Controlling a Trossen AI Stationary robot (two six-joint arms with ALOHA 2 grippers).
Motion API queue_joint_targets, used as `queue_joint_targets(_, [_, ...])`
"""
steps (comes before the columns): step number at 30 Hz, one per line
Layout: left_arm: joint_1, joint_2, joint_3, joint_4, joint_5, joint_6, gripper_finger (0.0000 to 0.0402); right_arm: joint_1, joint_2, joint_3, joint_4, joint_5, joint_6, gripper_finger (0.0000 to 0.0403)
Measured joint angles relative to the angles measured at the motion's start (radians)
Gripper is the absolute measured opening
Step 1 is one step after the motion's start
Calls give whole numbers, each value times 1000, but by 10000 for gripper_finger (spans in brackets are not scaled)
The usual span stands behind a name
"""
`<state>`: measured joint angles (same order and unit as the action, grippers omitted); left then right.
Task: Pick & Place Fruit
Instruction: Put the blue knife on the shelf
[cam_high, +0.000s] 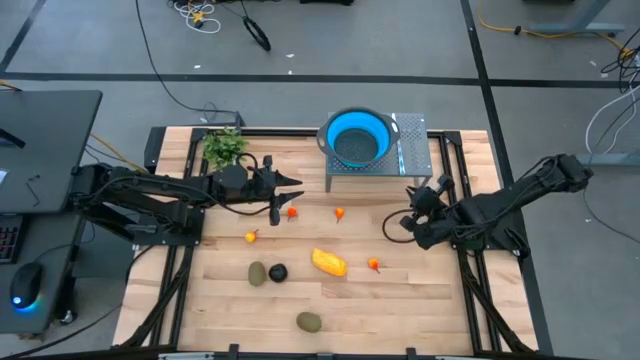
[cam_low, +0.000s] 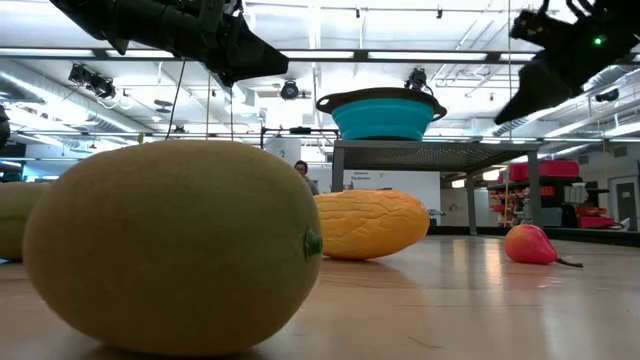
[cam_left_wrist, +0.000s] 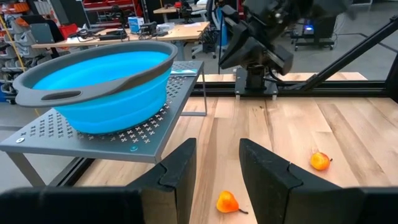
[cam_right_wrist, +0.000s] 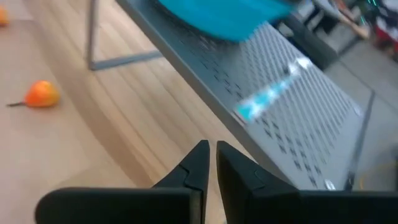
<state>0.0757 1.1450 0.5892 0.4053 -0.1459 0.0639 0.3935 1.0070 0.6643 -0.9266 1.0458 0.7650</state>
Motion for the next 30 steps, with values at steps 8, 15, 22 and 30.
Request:
queue_joint_targets(8, [0,0,0,4,0,1,130,-3,6,0,-18,58,73,37])
queue_joint_targets(15, [0,0,0,5,0,3,130,-67,6,-70,47,98,60,37])
queue_joint_targets(22, [0,0,0,4,0,3,130,-81,6,-131,246,99,-82,37])
queue_joint_targets(30, [0,0,0,4,0,14,130,-82,6,-131,383,138,-252,37])
